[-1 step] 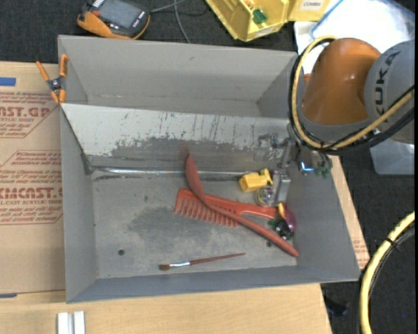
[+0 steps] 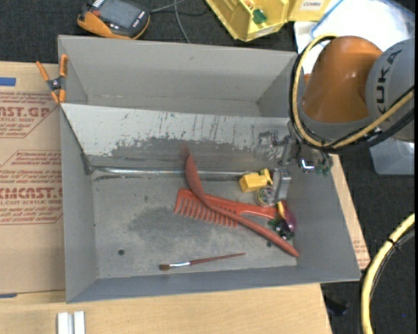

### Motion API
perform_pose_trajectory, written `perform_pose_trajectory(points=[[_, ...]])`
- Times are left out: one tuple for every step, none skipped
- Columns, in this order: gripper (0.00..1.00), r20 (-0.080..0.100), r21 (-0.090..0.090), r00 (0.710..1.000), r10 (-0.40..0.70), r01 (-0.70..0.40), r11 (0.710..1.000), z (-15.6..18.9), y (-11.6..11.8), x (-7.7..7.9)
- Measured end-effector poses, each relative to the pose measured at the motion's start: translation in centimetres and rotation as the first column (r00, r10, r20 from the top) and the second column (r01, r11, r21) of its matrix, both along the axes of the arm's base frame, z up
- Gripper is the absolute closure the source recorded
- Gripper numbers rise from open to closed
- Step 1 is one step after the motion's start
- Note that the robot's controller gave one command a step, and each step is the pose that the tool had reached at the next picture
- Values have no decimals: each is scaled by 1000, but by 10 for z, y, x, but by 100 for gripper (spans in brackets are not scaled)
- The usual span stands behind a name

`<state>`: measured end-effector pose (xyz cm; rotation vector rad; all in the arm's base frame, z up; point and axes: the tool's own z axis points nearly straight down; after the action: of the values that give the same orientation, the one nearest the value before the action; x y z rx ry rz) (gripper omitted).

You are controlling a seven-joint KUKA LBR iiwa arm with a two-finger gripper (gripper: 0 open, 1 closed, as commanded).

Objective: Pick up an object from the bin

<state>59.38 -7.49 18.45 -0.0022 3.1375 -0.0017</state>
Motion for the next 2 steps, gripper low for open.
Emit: perform_pose_trajectory(points=[[0,-7,1,999,41,-41,999,-117,10,-37],[0,13,0,1000,-23,23,1000,-80,46,-51]])
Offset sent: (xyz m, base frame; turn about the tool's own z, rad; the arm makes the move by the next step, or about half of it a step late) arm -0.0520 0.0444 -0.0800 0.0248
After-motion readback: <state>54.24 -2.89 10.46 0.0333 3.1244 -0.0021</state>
